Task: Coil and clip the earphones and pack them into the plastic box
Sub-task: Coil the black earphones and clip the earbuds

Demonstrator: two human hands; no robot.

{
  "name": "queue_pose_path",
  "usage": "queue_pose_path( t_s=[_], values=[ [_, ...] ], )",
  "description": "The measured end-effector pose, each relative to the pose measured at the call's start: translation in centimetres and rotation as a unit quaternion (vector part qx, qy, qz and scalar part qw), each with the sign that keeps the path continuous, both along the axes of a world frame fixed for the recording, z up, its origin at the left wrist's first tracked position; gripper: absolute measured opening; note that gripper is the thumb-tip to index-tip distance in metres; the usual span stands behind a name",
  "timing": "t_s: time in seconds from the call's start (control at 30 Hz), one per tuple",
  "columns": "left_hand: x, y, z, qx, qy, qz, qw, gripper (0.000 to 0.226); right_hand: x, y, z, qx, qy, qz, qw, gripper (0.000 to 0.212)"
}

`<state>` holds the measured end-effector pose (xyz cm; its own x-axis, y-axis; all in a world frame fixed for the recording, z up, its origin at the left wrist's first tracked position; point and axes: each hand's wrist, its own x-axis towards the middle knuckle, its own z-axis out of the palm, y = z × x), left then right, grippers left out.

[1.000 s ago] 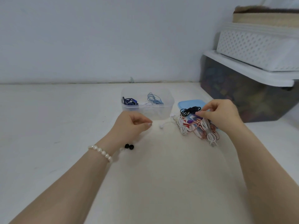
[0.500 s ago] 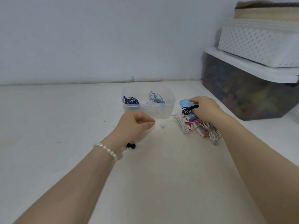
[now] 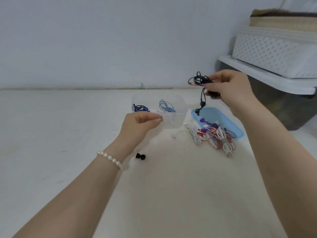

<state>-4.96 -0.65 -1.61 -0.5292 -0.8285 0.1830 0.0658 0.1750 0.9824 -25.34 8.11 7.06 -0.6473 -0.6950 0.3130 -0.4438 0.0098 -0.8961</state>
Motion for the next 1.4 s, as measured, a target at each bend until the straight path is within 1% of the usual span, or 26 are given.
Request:
queue_pose_path(
  t_s=[0.07, 0.1, 0.17, 0.2, 0.27, 0.33, 0.4, 0.47, 0.53, 0.6, 0.63, 0.7, 0.73, 0.8, 0.87, 0.97, 1.03, 1.13, 1.27, 1.33, 1.4],
  values=[
    [0.2, 0.2, 0.4, 0.071, 0.044, -0.023, 0.996, 0.01, 2.0, 0.4, 0.5, -0.019, -0.103, 0.078, 0.991, 0.012],
    [0.2, 0.4, 0.6, 0.123, 0.065, -0.048, 0.989, 0.015, 3.0, 0.5, 0.4, -0.016, -0.141, 0.109, 0.984, 0.011],
    [0.3, 0.9, 0.7, 0.227, 0.084, -0.112, 0.964, 0.034, 4.8, 0.5, -0.7, -0.009, -0.203, 0.15, 0.968, 0.013],
    [0.2, 1.3, 0.8, 0.262, 0.085, -0.148, 0.95, 0.042, 5.5, 0.5, -1.4, -0.012, -0.229, 0.164, 0.959, 0.017],
    [0.2, 2.0, 0.7, 0.295, 0.077, -0.21, 0.929, 0.048, 6.5, 0.5, -2.9, -0.017, -0.26, 0.183, 0.948, 0.023],
    [0.0, 2.4, 0.5, 0.289, 0.069, -0.232, 0.926, 0.04, 6.7, 0.7, -3.9, -0.012, -0.263, 0.176, 0.948, 0.028],
    [-0.2, 2.5, 0.3, 0.258, 0.057, -0.194, 0.945, 0.022, 6.4, 0.8, -4.7, 0.0, -0.26, 0.15, 0.954, 0.032],
    [-0.2, 2.2, 0.1, 0.236, 0.049, -0.156, 0.958, 0.015, 5.9, 1.0, -5.2, 0.011, -0.27, 0.137, 0.953, 0.035],
    [-0.3, 2.0, 0.0, 0.229, 0.047, -0.15, 0.961, 0.013, 5.8, 1.4, -5.5, 0.044, -0.267, 0.157, 0.95, 0.035],
    [-0.2, 2.0, 0.0, 0.229, 0.036, -0.158, 0.96, 0.014, 5.6, 1.8, -5.7, 0.095, -0.238, 0.193, 0.947, 0.036],
    [-0.3, 2.1, 0.0, 0.228, 0.028, -0.16, 0.96, 0.016, 5.5, 1.9, -5.8, 0.12, -0.229, 0.215, 0.942, 0.034],
    [-0.4, 2.2, 0.0, 0.224, 0.015, -0.163, 0.961, 0.021, 5.6, 2.2, -5.9, 0.154, -0.235, 0.251, 0.926, 0.022],
    [-0.4, 2.4, 0.0, 0.22, 0.008, -0.166, 0.961, 0.023, 5.6, 2.3, -6.1, 0.166, -0.237, 0.26, 0.921, 0.024],
    [-0.5, 2.7, -0.1, 0.211, -0.007, -0.176, 0.962, 0.022, 5.7, 2.4, -6.4, 0.185, -0.22, 0.258, 0.922, 0.042],
    [-0.5, 3.1, -0.2, 0.207, -0.019, -0.184, 0.961, 0.018, 5.8, 2.5, -6.8, 0.181, -0.168, 0.245, 0.937, 0.045],
    [-0.4, 3.1, -0.2, 0.213, -0.028, -0.17, 0.962, 0.012, 6.3, 2.6, -6.9, 0.139, -0.012, 0.211, 0.967, 0.032],
    [-0.2, 3.1, -0.2, 0.211, -0.036, -0.164, 0.963, 0.011, 6.7, 2.6, -7.0, 0.117, 0.026, 0.202, 0.972, 0.025],
    [-0.2, 3.1, -0.2, 0.207, -0.046, -0.167, 0.963, 0.014, 7.0, 2.5, -7.3, 0.123, 0.065, 0.19, 0.972, 0.018],
    [-0.1, 3.1, 0.3, 0.203, -0.055, -0.178, 0.961, 0.019, 6.7, 2.4, -7.4, 0.111, 0.024, 0.188, 0.976, 0.01],
    [0.1, 2.9, 0.7, 0.182, -0.074, -0.18, 0.964, 0.02, 6.6, 2.4, -7.2, 0.093, 0.003, 0.181, 0.979, 0.009],
    [0.6, 2.3, 1.0, 0.151, -0.097, -0.168, 0.969, 0.021, 6.1, 2.4, -7.0, 0.061, -0.038, 0.167, 0.983, 0.006]
  ],
)
